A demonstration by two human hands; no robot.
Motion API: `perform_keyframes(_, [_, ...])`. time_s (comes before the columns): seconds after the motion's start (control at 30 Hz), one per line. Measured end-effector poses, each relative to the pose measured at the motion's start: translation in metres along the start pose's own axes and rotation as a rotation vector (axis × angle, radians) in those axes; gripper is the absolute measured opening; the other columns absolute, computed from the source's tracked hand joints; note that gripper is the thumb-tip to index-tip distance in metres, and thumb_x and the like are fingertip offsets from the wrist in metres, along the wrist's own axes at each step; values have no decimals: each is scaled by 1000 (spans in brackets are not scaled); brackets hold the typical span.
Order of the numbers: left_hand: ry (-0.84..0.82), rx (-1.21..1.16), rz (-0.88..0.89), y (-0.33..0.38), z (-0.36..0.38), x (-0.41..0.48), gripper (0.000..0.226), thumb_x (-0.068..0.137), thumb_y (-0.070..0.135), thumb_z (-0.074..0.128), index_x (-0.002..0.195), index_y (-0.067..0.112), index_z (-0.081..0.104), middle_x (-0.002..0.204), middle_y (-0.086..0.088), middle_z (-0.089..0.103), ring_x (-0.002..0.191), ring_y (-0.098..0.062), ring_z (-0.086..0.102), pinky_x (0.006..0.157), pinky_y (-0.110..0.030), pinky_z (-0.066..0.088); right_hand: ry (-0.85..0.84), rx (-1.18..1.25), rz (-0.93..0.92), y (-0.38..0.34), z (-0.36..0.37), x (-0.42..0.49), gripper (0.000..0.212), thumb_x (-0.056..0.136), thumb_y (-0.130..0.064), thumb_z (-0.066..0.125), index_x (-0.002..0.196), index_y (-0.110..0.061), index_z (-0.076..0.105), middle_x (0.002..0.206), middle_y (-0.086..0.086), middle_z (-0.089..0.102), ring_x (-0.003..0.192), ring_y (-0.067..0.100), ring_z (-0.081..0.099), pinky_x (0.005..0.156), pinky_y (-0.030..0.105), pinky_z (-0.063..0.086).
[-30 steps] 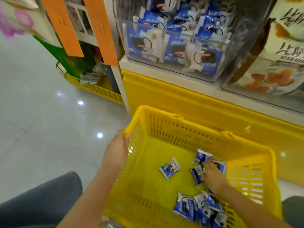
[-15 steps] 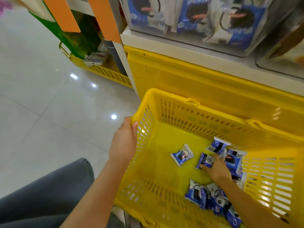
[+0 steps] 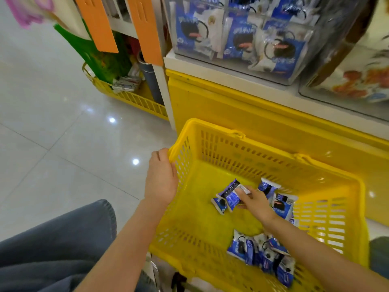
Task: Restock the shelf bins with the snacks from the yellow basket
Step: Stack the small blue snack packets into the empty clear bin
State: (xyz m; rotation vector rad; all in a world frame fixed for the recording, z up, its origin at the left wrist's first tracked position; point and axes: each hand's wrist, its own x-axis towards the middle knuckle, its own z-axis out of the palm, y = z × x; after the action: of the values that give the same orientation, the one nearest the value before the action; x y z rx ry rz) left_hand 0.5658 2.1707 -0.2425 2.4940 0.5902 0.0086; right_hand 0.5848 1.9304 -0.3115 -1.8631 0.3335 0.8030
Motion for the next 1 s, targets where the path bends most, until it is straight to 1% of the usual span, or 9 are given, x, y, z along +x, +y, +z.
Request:
perform_keyframes(0.1, [95,-43,97,13,8,-23,35,86,0,50,121,-2,47,123,-22,45,119,-39,38,103,-44,31,-2,-15,-163,-28,0,-26,13,89,-17,61,102,-18,60,104,15,64,79,26,66,58,11,51])
perform_keyframes(0.2, [65,-180,80,24,22,-43,31,92,11,50,122,2,49,127,-16,47,130,-32,32,110,-35,23,-24,-122,-291,-43,-2,-49,20,83,-21,70,78,-33,54,77,-8,64,62,1,61,54,7,45])
perform_keyframes(0.37, [-543,-816,-183,50,37,-74,16,97,26,44,107,18,54,105,-3,61,86,-4,55,77,-18,45,-9,-84,-355,-51,-2,-65,15,92,-23,57,77,-21,59,64,-8,64,52,2,61,51,14,49])
perform_keyframes(0.47, [-666,-864,-164,51,43,-82,8,92,19,57,95,26,55,87,6,64,75,-5,61,65,-23,52,-27,-50,-369,-49,-5,-68,23,95,-23,50,75,-19,59,60,-8,62,53,6,61,54,18,52])
perform_keyframes(0.6, [-576,-858,-170,45,44,-79,10,88,13,61,96,18,57,96,-2,67,82,-14,64,66,-27,55,97,56,-330,-26,-13,-56,26,99,-20,39,91,-11,63,80,-1,68,72,10,66,62,15,51])
perform_keyframes(0.7, [-497,-816,-201,41,42,-78,17,88,16,62,102,7,57,104,-11,66,93,-22,64,82,-40,52,61,-202,-100,17,-19,-35,22,98,-15,46,112,-5,59,109,13,64,99,27,62,83,30,51])
perform_keyframes(0.8, [-446,-782,-217,38,43,-76,10,88,18,61,94,12,57,95,-5,65,88,-19,61,82,-39,50,-101,-530,121,68,-21,-25,31,98,-17,47,124,0,52,126,17,56,114,28,54,94,33,43])
perform_keyframes(0.97, [-380,-762,-273,36,49,-71,7,89,19,60,94,19,56,93,1,64,82,-14,60,75,-31,49,-213,-788,169,99,-10,-26,25,94,-36,52,94,-11,52,88,8,55,75,13,51,74,31,40])
perform_keyframes(1.0, [-379,-760,-289,36,50,-71,8,89,19,60,96,19,56,94,1,64,83,-14,60,76,-32,49,-234,-793,173,100,-7,-25,28,92,-38,55,100,-12,50,92,6,53,80,13,52,78,31,41])
